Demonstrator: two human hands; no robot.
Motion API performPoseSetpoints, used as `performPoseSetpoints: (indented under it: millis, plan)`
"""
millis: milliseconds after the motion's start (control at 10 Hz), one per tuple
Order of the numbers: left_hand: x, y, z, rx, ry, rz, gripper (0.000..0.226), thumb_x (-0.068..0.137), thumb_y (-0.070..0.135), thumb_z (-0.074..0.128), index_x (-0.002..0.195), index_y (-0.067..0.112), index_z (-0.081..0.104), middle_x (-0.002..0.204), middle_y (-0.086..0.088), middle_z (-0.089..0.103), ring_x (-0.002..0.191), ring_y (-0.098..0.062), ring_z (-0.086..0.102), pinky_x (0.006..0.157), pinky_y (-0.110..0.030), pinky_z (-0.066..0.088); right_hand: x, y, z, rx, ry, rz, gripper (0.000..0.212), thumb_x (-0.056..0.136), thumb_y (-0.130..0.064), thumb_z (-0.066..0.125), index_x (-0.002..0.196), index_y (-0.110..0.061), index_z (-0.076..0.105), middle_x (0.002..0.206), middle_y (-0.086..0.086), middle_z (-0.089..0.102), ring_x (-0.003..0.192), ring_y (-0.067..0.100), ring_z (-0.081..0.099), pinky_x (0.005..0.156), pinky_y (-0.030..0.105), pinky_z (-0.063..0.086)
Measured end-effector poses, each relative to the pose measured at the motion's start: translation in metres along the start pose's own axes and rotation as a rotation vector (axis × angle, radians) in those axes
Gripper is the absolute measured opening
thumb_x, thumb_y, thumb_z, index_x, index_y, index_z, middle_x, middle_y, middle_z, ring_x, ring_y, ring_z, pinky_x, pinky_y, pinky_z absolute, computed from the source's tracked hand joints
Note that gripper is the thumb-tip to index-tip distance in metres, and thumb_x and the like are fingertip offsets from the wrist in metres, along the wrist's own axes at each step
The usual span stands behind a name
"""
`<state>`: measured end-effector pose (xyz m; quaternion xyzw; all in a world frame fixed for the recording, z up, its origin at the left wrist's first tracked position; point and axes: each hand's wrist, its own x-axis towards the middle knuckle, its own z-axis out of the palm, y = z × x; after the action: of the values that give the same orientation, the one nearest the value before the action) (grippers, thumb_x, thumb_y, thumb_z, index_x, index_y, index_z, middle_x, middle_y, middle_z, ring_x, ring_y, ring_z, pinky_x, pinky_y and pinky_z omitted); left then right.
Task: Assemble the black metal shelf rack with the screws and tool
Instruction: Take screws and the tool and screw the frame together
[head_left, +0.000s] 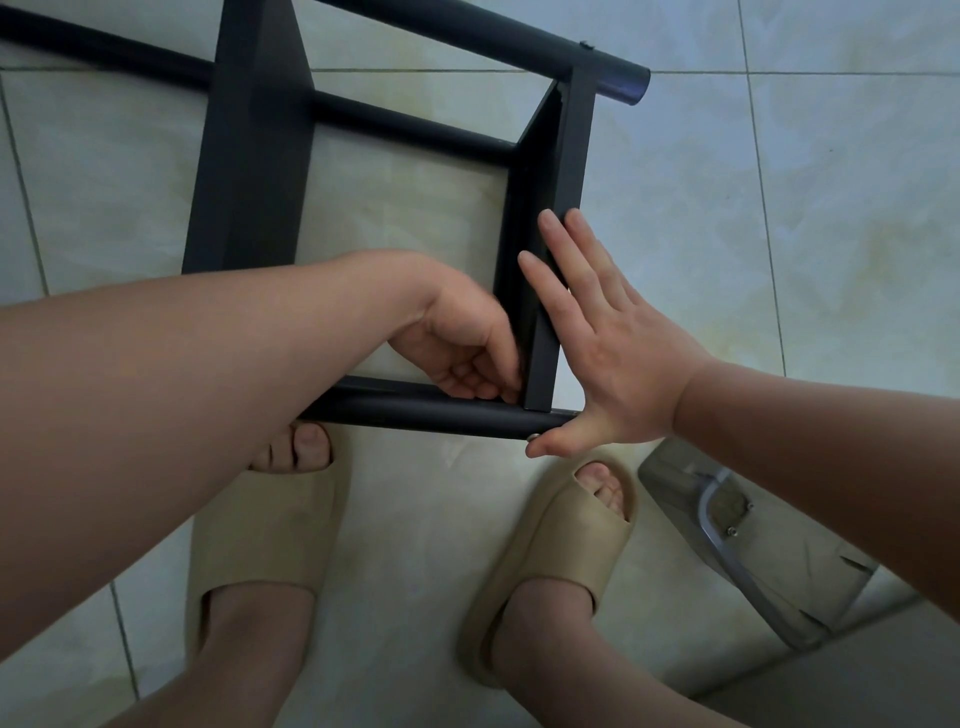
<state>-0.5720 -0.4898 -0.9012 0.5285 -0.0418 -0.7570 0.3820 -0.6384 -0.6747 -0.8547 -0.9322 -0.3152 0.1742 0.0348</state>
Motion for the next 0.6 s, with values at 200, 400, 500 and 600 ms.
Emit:
performPoseSetpoints:
  millis: [200, 400, 500, 600]
  plan:
    - [0.0022, 0.0009, 0.0005, 0.096, 0.049, 0.026, 0.008, 0.091, 0.013, 0.065, 0.087, 0.017, 0.071, 0.077, 0.004, 0.070, 0.069, -0.010, 0.055, 0.069, -0.023, 0.044, 0.0002, 0.0002, 0.0008, -0.001, 0.003, -0.003, 0.142, 0.067, -0.099, 0.043, 0.159, 0.001, 0.005, 0.166, 0.028, -0.005, 0.154, 0.044, -0.010, 0.126, 0.058, 0.009]
    - [-0.0002, 0.0022, -0.0020, 0.076, 0.003, 0.009, 0.012, 0.090, 0.005, 0.063, 0.094, 0.013, 0.071, 0.081, 0.002, 0.069, 0.069, -0.009, 0.056, 0.069, -0.021, 0.045, 0.0003, 0.0004, 0.0013, 0.001, 0.012, -0.010, 0.141, 0.068, -0.099, 0.043, 0.159, 0.001, 0.005, 0.166, 0.029, -0.004, 0.154, 0.045, -0.010, 0.126, 0.058, 0.009]
    - [0.0000, -0.0004, -0.0007, 0.052, -0.005, -0.006, 0.009, 0.091, 0.014, 0.062, 0.096, 0.016, 0.070, 0.082, 0.003, 0.068, 0.071, -0.010, 0.057, 0.072, -0.025, 0.045, 0.0002, 0.0007, 0.0011, -0.003, 0.012, -0.011, 0.141, 0.068, -0.099, 0.043, 0.159, 0.001, 0.005, 0.166, 0.028, -0.005, 0.154, 0.045, -0.010, 0.125, 0.059, 0.009]
    - [0.0025, -0.0016, 0.0015, 0.084, 0.041, 0.004, 0.005, 0.091, 0.017, 0.065, 0.090, 0.018, 0.070, 0.077, 0.005, 0.067, 0.069, -0.011, 0.055, 0.073, -0.027, 0.044, 0.0003, 0.0008, 0.0015, -0.004, 0.012, -0.013, 0.141, 0.068, -0.099, 0.043, 0.159, 0.001, 0.005, 0.166, 0.028, -0.005, 0.154, 0.045, -0.010, 0.125, 0.059, 0.009]
